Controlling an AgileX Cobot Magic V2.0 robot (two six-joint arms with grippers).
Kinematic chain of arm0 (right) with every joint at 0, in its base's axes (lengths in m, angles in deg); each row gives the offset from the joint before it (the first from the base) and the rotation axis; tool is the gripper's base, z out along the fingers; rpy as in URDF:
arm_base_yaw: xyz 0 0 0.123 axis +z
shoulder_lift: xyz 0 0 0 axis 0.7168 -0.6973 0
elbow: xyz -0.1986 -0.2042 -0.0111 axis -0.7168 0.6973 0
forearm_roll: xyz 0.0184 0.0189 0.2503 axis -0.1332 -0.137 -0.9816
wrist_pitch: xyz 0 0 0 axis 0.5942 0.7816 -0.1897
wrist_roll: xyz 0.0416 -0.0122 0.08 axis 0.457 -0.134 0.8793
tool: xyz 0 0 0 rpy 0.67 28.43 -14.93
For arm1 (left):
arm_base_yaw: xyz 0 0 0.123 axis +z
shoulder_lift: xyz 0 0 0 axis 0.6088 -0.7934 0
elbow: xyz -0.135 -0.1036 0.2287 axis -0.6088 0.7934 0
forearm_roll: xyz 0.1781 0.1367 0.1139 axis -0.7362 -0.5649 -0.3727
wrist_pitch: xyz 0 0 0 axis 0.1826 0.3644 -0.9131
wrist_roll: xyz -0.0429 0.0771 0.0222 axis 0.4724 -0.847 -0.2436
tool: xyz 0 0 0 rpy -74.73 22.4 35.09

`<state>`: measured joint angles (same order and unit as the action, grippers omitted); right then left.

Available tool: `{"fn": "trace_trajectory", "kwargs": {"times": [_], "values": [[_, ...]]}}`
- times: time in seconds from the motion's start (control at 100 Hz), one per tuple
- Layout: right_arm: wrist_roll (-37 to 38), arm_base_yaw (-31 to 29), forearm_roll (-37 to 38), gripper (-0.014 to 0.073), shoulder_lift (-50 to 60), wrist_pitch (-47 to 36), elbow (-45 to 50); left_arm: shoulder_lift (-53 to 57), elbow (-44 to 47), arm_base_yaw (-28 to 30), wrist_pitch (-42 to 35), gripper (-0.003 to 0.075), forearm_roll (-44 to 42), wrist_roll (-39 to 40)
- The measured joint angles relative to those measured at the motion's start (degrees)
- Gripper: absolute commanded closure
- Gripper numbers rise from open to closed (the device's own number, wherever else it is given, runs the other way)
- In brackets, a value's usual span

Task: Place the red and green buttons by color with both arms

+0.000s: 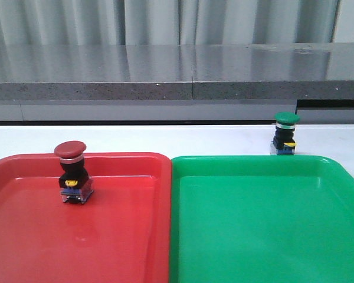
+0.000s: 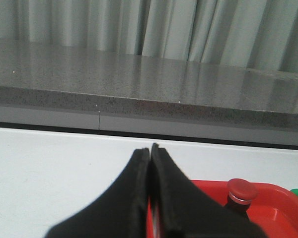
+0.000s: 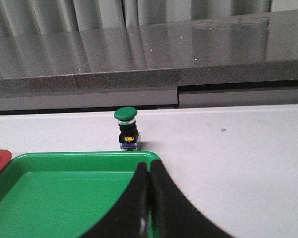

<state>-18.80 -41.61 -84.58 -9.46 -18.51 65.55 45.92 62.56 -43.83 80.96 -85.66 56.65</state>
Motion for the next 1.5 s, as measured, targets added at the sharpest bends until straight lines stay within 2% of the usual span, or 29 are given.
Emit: {"fn": "trace_trajectory", "kwargs": {"times": [1.26,1.5], "values": [[0.0,0.0,0.0,0.0694,0.0,0.0,0.0,0.0,0.0,0.0,0.1,0.0739,-1.0,0.0],[0.0,0.0,0.0,0.0694,0.0,-6.9,-0.5,0.0,0.0,0.0,0.1,0.0739,-1.0,0.0]]}}
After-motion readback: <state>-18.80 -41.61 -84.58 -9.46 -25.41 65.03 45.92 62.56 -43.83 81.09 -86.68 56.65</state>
